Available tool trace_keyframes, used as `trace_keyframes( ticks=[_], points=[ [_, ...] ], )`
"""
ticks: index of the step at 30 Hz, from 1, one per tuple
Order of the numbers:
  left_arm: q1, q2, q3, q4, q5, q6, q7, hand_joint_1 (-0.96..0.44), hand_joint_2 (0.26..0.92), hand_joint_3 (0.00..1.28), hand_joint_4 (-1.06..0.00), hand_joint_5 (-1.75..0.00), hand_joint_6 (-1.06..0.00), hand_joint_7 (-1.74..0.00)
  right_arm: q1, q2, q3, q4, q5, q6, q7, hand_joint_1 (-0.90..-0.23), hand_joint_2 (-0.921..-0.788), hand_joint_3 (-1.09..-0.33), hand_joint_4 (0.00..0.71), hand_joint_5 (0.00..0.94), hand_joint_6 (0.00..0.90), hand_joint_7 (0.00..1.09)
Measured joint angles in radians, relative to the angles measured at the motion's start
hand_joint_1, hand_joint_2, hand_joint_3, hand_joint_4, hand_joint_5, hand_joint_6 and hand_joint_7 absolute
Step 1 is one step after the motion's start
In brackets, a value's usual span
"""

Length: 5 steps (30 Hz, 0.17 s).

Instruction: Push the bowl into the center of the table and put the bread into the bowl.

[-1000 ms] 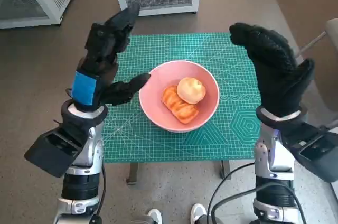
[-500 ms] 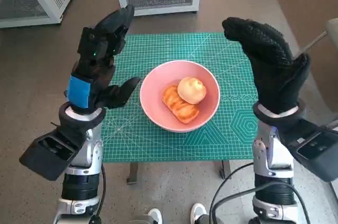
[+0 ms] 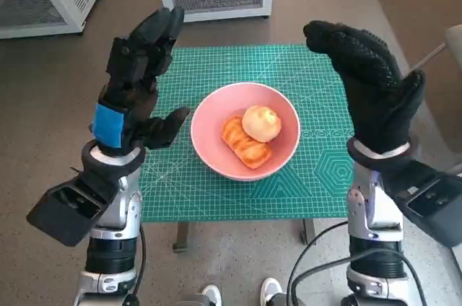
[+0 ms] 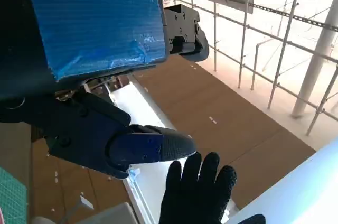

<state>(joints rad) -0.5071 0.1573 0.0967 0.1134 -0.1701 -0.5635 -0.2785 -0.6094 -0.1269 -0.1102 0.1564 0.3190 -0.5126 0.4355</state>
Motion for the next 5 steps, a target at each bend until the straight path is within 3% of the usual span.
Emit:
trace_keyframes(
  ticks=[5],
  points=[
    [0.000,0.002,0.000,0.000,0.011,0.000,0.000,-0.63,0.921,0.39,-0.17,0.00,-0.06,-0.50,-0.001,0.000,0.002,0.000,0.000,0.001,0.000,-0.369,-0.921,-0.501,0.386,0.017,0.064,0.79]
  ],
)
